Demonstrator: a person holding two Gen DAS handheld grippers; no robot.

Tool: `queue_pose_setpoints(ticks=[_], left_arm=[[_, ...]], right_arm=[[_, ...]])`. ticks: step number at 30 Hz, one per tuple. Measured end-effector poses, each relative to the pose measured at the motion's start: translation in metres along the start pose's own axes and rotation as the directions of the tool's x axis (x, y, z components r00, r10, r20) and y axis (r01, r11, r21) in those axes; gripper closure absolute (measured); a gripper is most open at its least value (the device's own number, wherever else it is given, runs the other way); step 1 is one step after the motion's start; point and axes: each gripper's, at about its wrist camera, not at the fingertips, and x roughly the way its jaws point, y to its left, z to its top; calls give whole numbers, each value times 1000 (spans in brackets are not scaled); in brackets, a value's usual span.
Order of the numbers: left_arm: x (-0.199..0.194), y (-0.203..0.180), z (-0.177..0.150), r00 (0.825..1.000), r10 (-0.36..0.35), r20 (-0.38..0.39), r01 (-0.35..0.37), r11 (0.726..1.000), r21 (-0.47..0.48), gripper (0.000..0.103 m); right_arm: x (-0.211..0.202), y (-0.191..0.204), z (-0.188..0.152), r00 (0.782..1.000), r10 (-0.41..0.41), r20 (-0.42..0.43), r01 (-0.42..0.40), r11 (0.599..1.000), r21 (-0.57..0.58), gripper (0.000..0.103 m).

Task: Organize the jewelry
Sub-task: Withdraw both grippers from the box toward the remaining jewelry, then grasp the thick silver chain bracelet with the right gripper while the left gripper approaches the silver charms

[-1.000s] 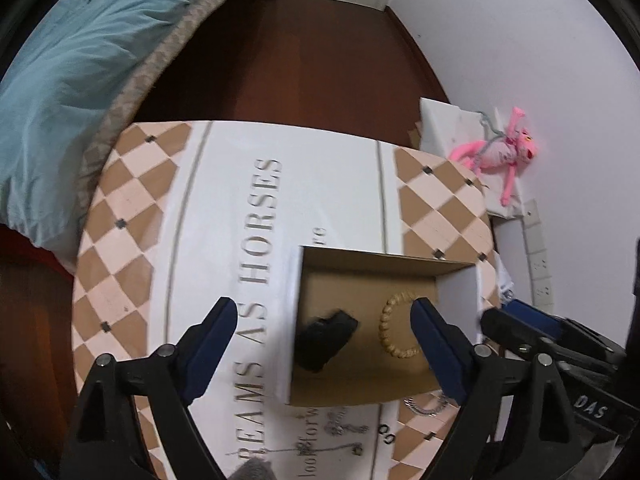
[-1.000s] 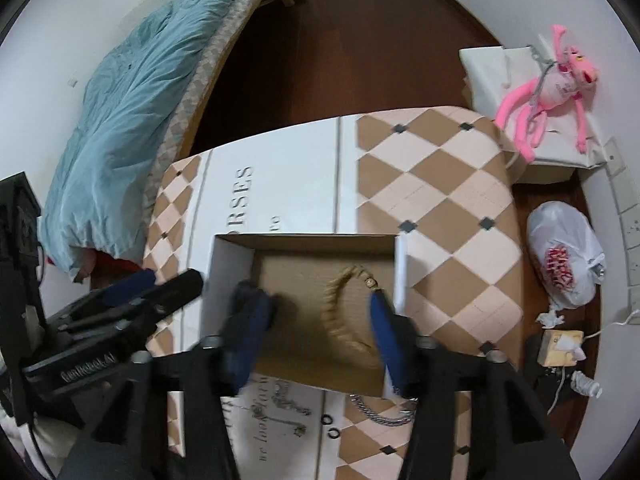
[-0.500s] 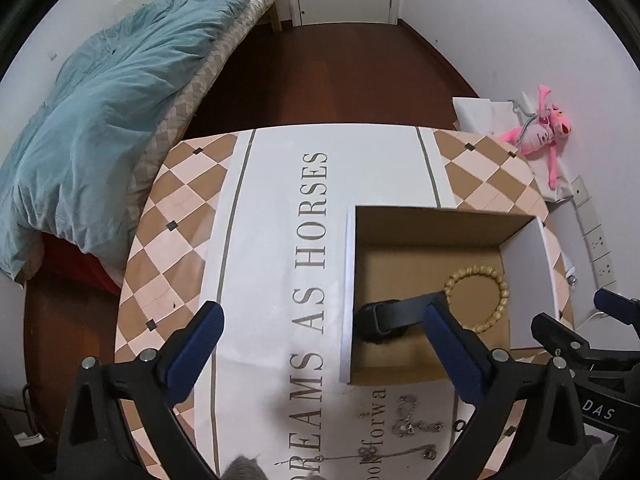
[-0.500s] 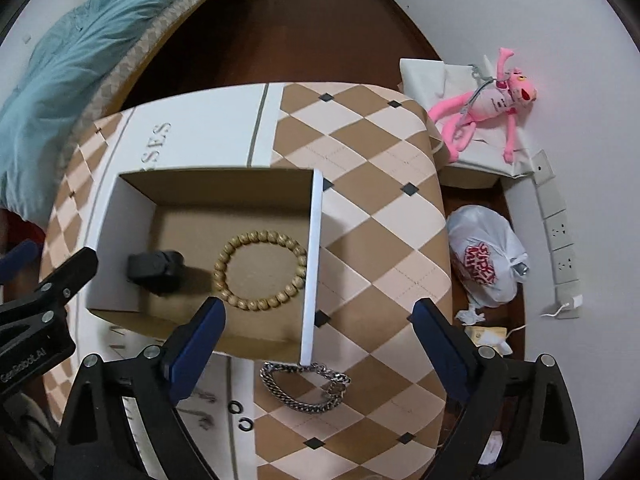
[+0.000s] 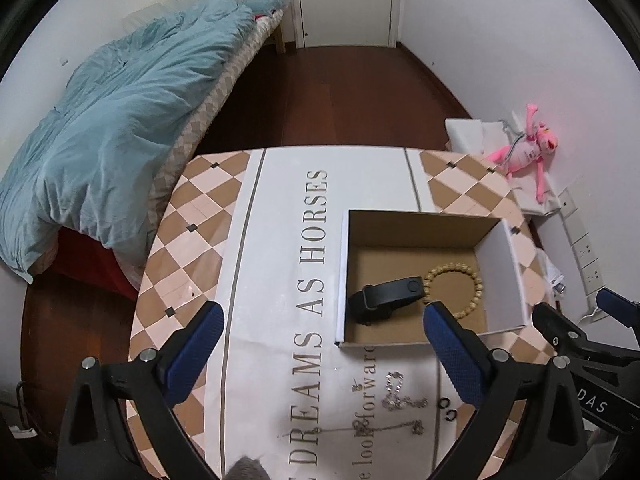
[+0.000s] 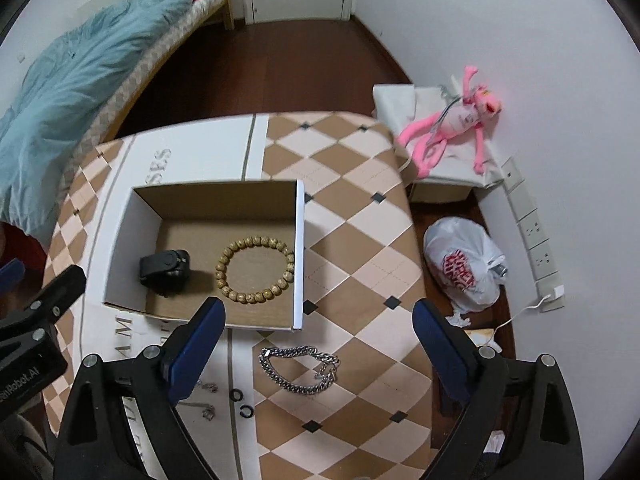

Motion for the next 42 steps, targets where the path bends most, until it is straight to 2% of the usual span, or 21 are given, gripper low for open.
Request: queue_pose_setpoints(ticks=[6, 12, 16, 19, 22, 30, 36, 38, 42], left_arm=[[-34, 1, -6, 998, -21, 53, 21, 1000, -8, 1], [-62, 4, -12, 995, -26, 100, 28, 999, -17, 1], [-75, 8, -18, 993, 31, 116, -29, 999, -22, 1], [-78, 12, -27, 989, 76, 125, -72, 997, -30, 1], [-69, 16, -38, 988, 95, 119, -92, 995, -33, 1], [-13, 21, -85, 994, 108, 9, -108, 994, -17, 1], [21, 26, -107, 991, 124, -55, -125, 992, -14, 1], [26, 29, -112, 990, 129, -61, -131, 991, -23, 1], [36, 32, -121, 985, 154, -82, -155, 988, -15, 1]], right_arm=[[-46, -3, -6, 996, -5, 93, 5, 1000, 4, 7], [-75, -6, -11, 989, 16, 146, -19, 1000, 20, 7], [-89, -9, -21, 985, 42, 169, -49, 998, 41, 7], [-90, -15, -34, 986, 73, 151, -84, 994, 69, 7], [-76, -20, -50, 991, 76, 110, -86, 992, 92, 7], [9, -40, -96, 996, 77, -51, -66, 978, 200, 7], [56, -55, -108, 992, 107, -64, -86, 958, 274, 7], [67, -56, -107, 991, 122, -54, -102, 953, 287, 16], [88, -50, -103, 991, 127, -43, -111, 957, 269, 25]])
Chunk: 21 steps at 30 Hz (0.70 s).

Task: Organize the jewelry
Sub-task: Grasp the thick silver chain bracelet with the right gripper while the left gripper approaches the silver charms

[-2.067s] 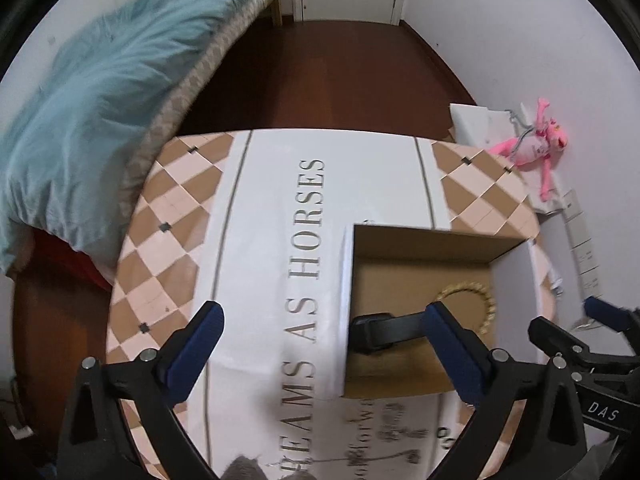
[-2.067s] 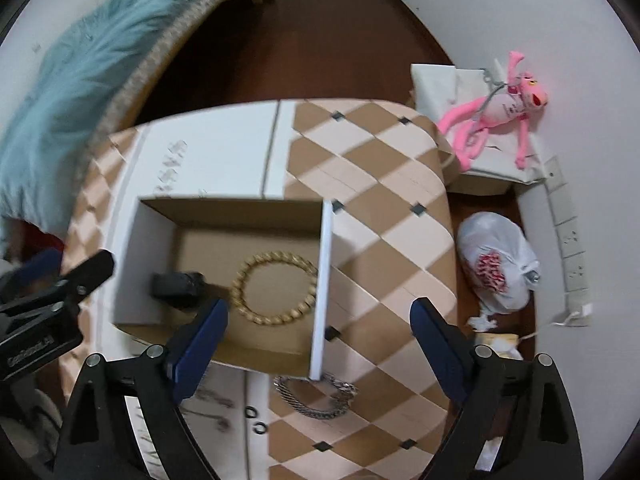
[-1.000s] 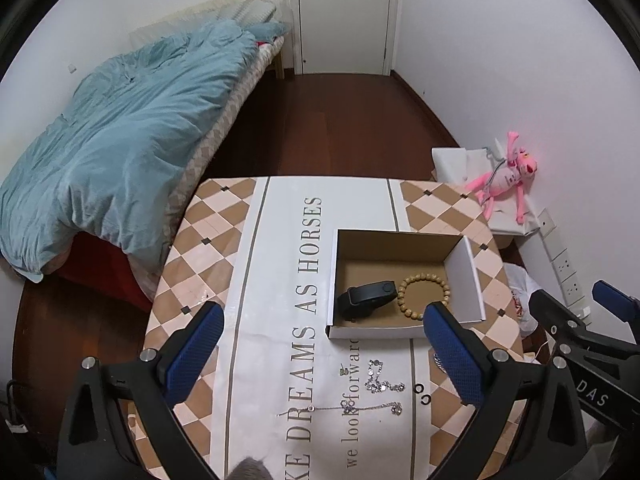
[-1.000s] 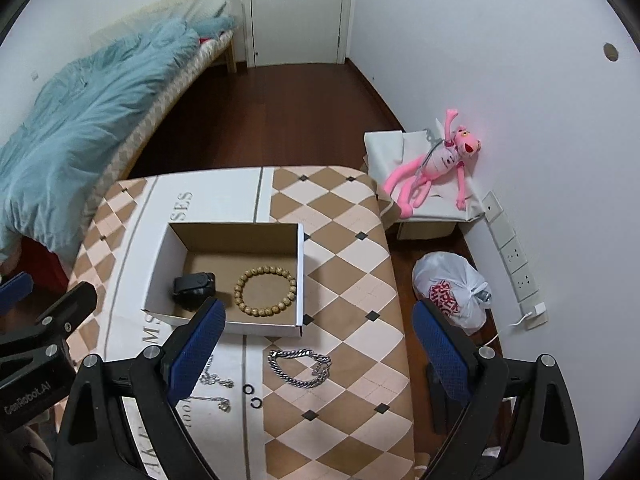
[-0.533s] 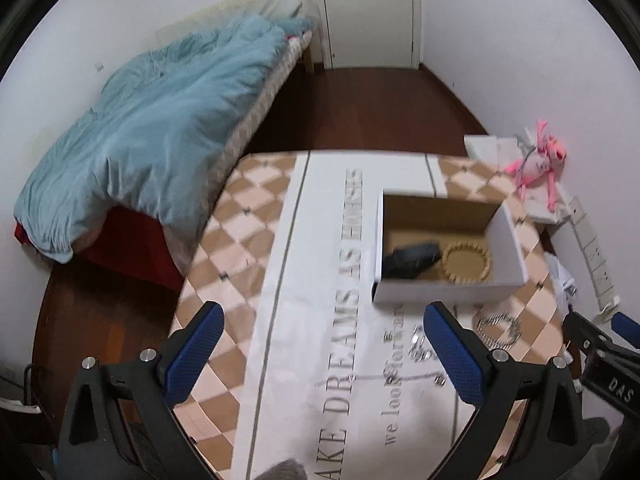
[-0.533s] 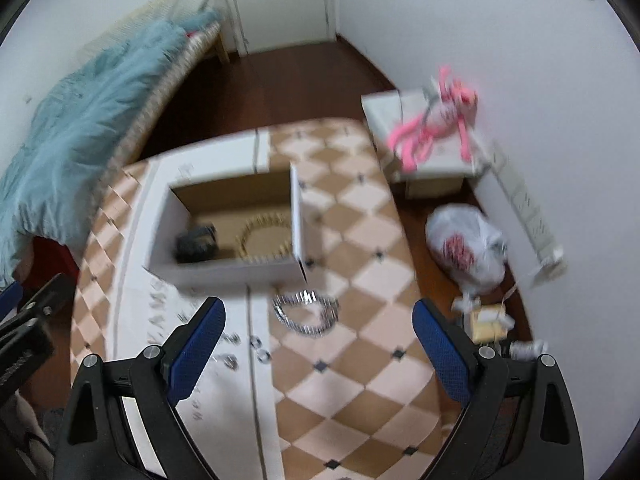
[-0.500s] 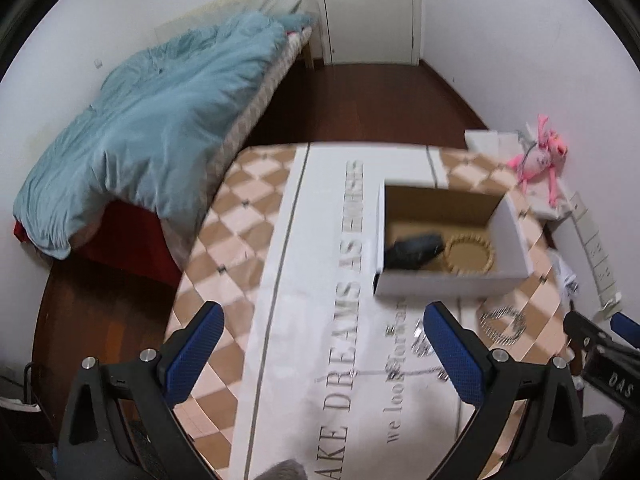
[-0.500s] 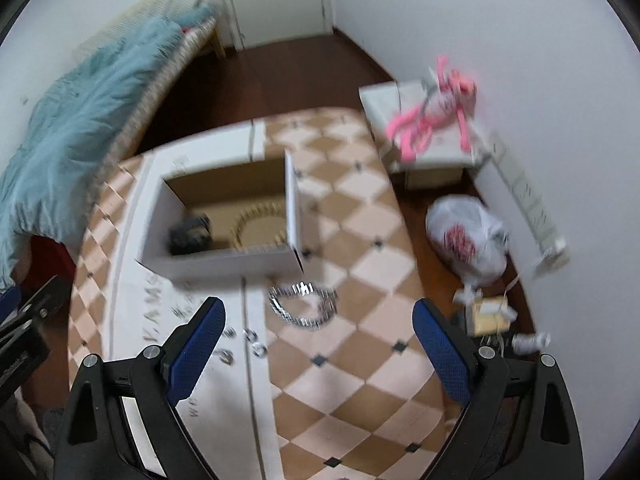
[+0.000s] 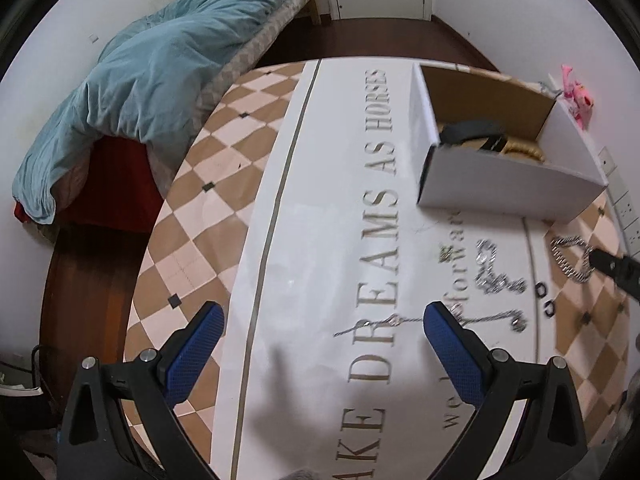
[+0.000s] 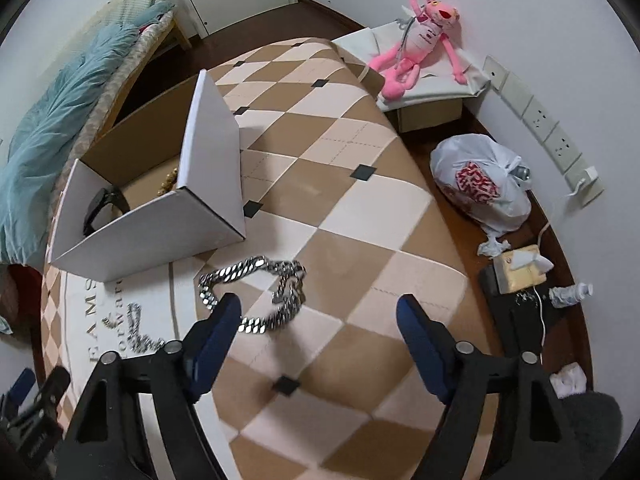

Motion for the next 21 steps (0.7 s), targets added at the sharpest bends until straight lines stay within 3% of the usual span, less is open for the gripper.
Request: queue_pose_setpoints(ticks=[3, 6, 8, 13, 21], left_arm=[[4, 0, -9, 1000, 18, -7, -18, 1000, 24, 1], [3, 0, -17, 1000, 25, -6, -25, 999, 42, 1], [4, -2, -23, 1000, 10, -16, -9, 999, 53, 1], [-1, -17, -29, 998, -59, -23, 61, 995, 75, 2], [-11, -72, -30, 981, -196, -11, 195, 969, 154, 2]], right_arm=[[8, 13, 0, 998, -58, 34, 61, 996, -71, 34], [9, 19, 1, 992, -110, 55, 115, 987, -108, 55], [7, 21, -1, 992, -101, 69, 109, 986, -124, 98], [1, 17, -12, 998, -51, 38, 56, 988, -141, 99], [-22, -7, -52, 1000, 9, -19, -11, 996, -93, 99]])
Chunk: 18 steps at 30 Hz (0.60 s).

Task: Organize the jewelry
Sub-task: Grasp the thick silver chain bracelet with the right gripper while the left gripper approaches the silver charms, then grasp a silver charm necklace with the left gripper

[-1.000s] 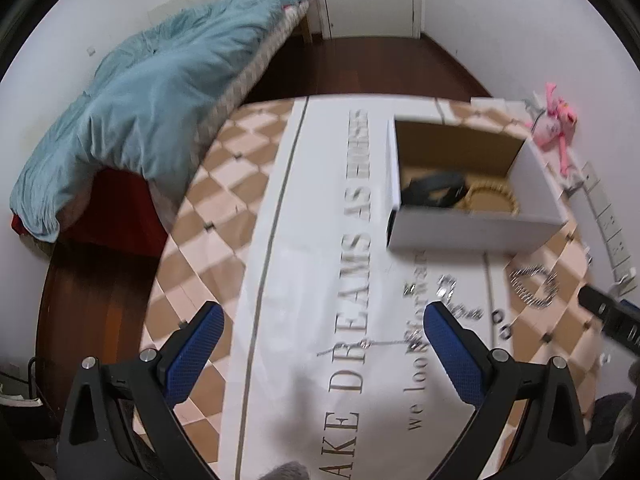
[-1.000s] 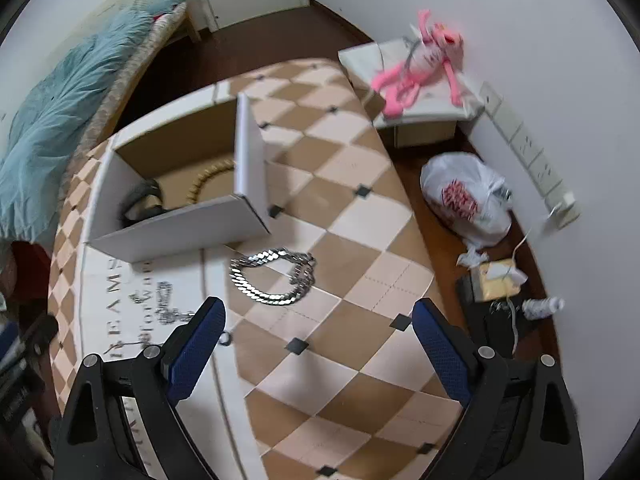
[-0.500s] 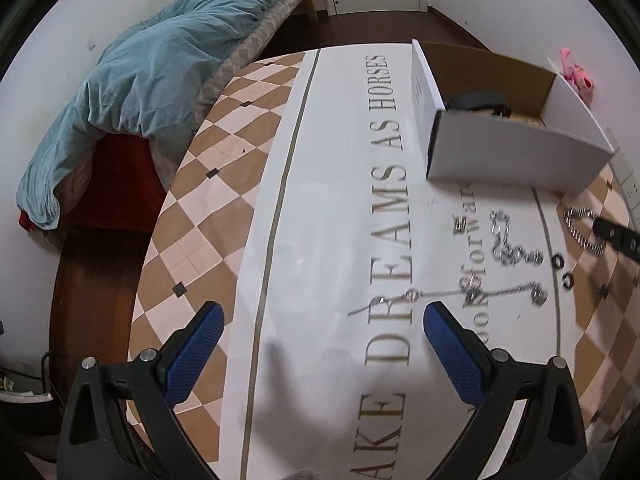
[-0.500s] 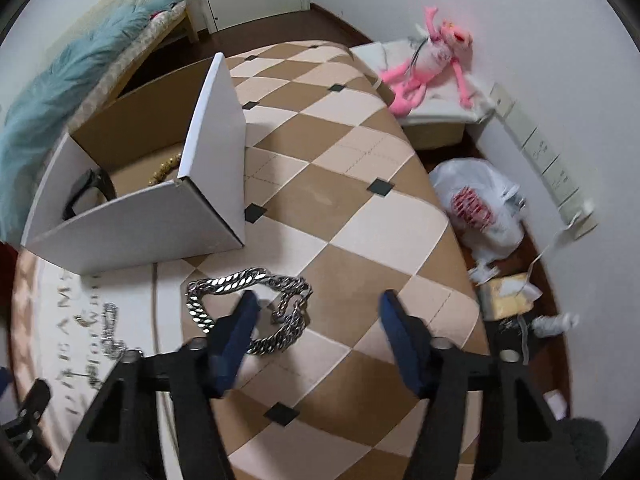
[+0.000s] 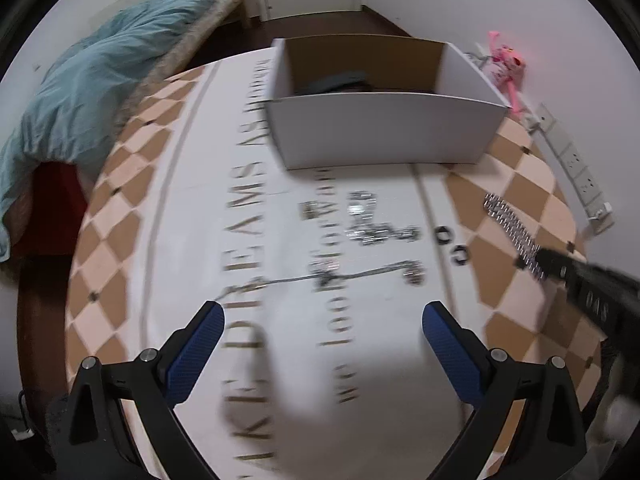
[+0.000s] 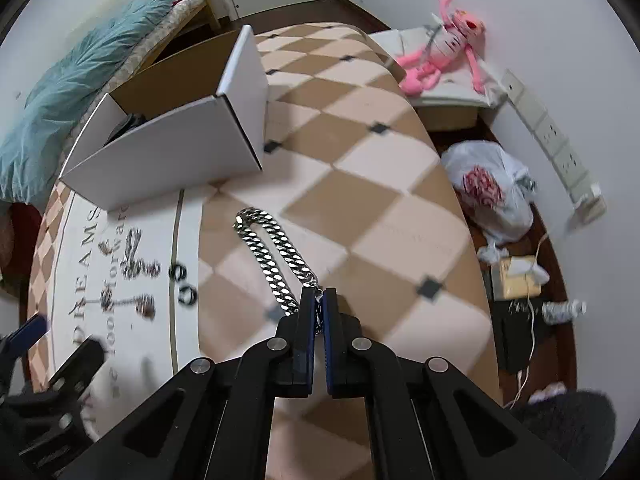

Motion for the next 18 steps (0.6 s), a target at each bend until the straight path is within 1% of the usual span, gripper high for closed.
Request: queue_pose_setpoints(ticks=[3, 6, 8, 9, 10, 11, 13, 14, 17, 18], left_arm=[[7, -19, 4, 1000, -18, -10, 19, 1000, 23, 17], [11, -33, 7, 1000, -19, -6, 19, 999, 40, 20], [13, -40, 9, 1000, -21, -2, 21, 998, 56, 31], [15, -41, 10, 1000, -21, -3, 21, 998, 62, 40], [18, -43, 12, 1000, -24, -7, 24, 997, 68, 47], [20, -45, 13, 1000, -28, -14, 29, 997, 73, 51], [24, -46, 13, 999, -44, -24, 45, 996, 74, 74], [23, -46, 14, 998, -61, -19, 62, 996, 69, 78], [24, -46, 15, 997, -72, -15, 73, 995, 71, 93], [24, -46, 15, 997, -75, -13, 76, 995, 71, 94]], right_arm=[[-4, -8, -7, 1000, -2, 1, 2, 1000, 22, 99], [-6, -13, -9, 1000, -2, 1, 2, 999, 41, 99], [-6, -15, -9, 1000, -4, 0, 4, 999, 47, 99], [-5, -16, -9, 1000, -5, 0, 5, 999, 49, 99], [-4, -18, -7, 1000, -5, -1, 5, 999, 52, 99], [-4, -18, -7, 1000, -6, -2, 6, 999, 53, 99], [-5, -18, -7, 1000, -8, -3, 8, 999, 54, 99], [-5, -18, -7, 1000, -8, -3, 8, 998, 54, 99], [-5, -18, -7, 1000, -10, -2, 10, 999, 51, 99], [-5, -18, -7, 1000, -7, -3, 8, 999, 52, 99]])
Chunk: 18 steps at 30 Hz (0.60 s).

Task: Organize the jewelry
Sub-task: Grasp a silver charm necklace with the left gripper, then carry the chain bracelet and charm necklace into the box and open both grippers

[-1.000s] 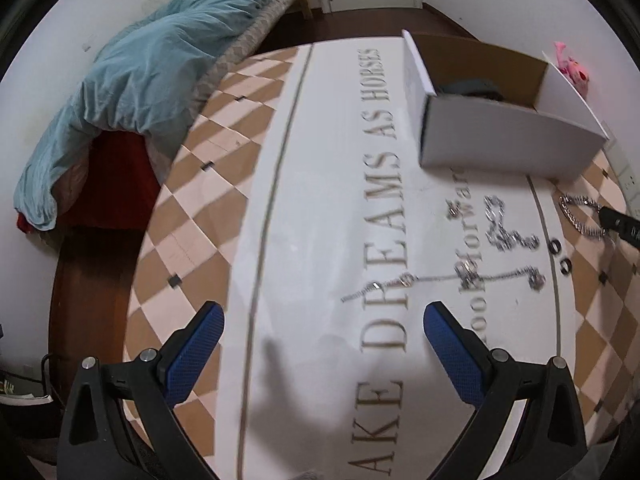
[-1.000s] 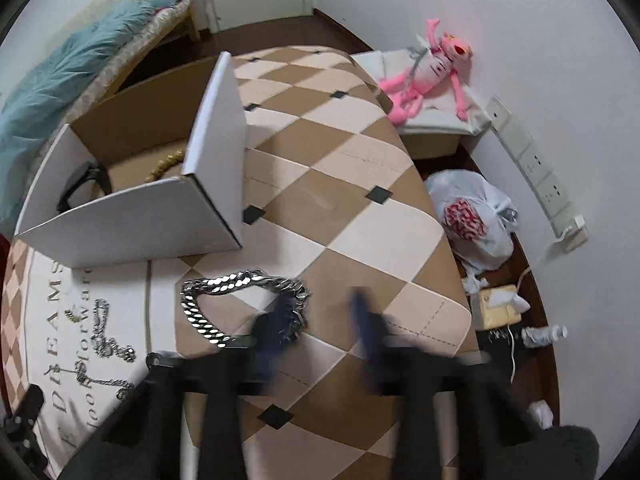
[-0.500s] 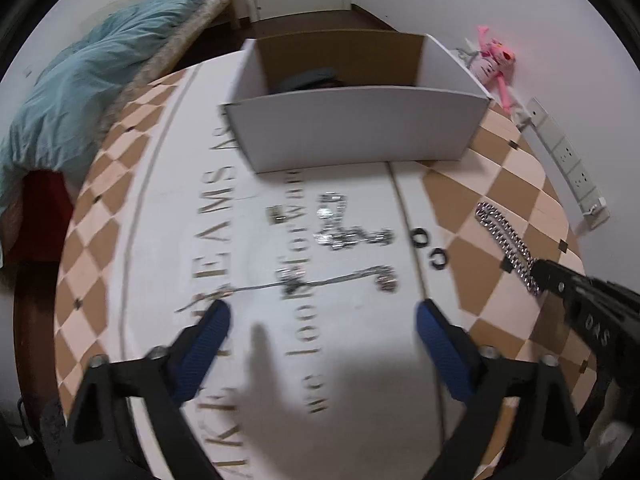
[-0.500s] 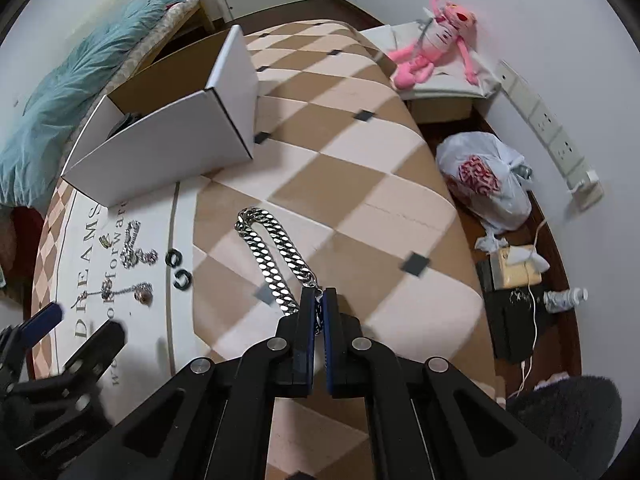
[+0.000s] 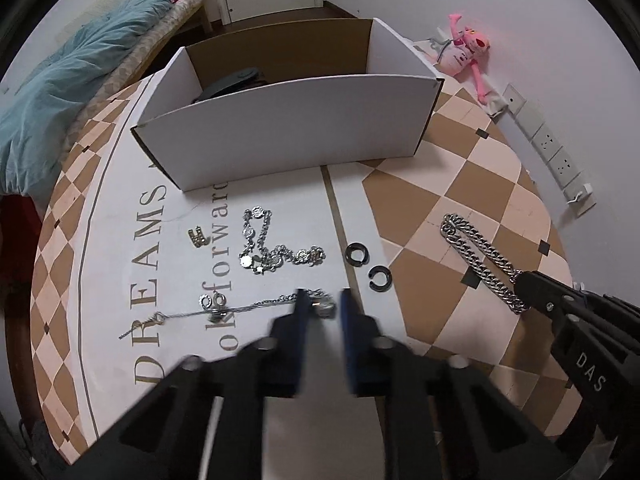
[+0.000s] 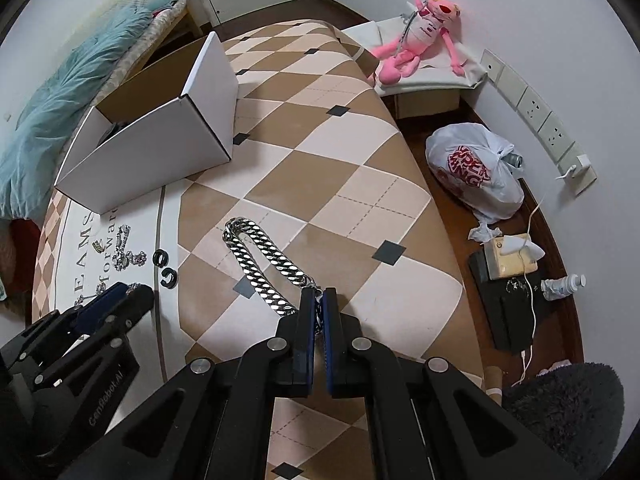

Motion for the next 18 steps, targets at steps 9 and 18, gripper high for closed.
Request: queue_pose_setpoints(ticks=[9, 18], left_arm=[[-23, 2, 8, 998, -35, 54, 35, 999, 1, 94], [-96, 27, 39, 978, -123, 166, 128, 991, -24, 94]], right_arm=[[-17, 8, 4, 998, 50, 26, -50, 999, -5, 99], [-65, 25, 31, 981, 181, 72, -179, 983, -38, 100]])
